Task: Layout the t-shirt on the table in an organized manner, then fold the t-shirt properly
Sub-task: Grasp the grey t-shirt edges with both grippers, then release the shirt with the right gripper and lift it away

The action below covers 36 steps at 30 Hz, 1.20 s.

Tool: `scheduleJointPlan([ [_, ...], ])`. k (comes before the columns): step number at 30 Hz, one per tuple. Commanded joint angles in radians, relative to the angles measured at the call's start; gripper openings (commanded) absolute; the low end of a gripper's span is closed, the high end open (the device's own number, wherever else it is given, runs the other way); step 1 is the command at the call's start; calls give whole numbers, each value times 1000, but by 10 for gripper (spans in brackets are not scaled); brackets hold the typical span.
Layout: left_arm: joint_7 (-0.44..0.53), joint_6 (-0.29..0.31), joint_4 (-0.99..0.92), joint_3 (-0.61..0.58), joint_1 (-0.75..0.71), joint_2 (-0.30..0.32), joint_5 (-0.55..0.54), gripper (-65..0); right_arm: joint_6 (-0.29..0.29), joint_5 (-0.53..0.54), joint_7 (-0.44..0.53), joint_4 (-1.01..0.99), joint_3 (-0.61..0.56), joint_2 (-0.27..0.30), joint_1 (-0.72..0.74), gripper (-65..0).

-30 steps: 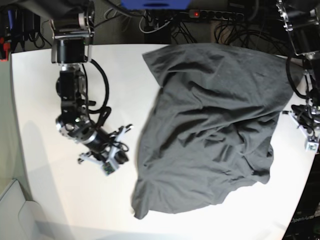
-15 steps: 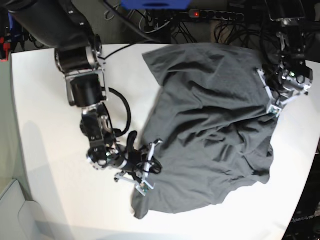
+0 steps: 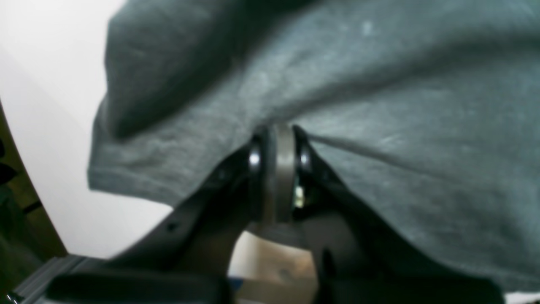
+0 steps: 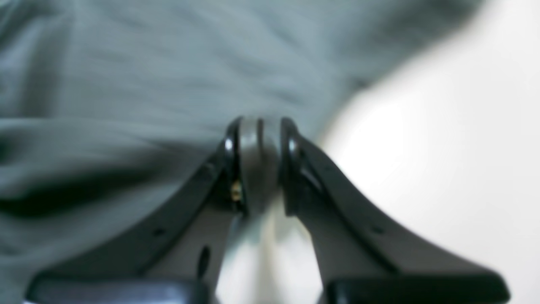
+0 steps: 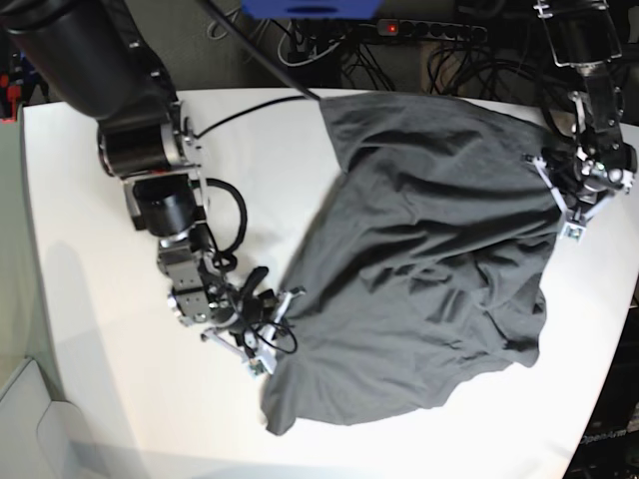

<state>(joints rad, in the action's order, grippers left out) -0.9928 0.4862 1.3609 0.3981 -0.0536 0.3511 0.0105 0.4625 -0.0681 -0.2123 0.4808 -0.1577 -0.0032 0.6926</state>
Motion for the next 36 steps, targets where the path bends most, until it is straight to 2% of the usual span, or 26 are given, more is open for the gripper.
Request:
scheduleJointPlan([
  [1,-48,12,-41,-9,-5,-13,36,-608,9,14,23,-1,2,9,32,-584],
  [6,2,12,-50,-8,70,-22,191,-608,9,14,17,-49,0,49,-14,-585],
  [9,35,12,-56,-8,105,-24,256,-608,9,14,-40,-47,2,87,-43,-586],
  [17,114,12,-169,-8,225,7,288,-608,14,15,-82,-46,-4,173,-129,-587],
  [19,128,12,-185,-8,260,12,288,-608,72,15,-82,-35,-1,188,-152,-587],
  [22,131,12,-189,-8,295,13,288,-608,207,15,-88,77,2,210,-233,-588],
  [23,131,12,-180,-8,301,12,288,-608,235,15,-88,126,2,217,-268,-588],
  [28,136,12,-177,-6,358,-8,282,-608,236,14,-82,485,-6,237,-486,-588],
  [31,182,12,-177,-8,369,-30,286,-608,236,14,-80,695,-1,240,-595,-587],
  [36,266,12,-179,-8,375,-33,288,-608,236,14,-88,925,4,257,-633,-586],
])
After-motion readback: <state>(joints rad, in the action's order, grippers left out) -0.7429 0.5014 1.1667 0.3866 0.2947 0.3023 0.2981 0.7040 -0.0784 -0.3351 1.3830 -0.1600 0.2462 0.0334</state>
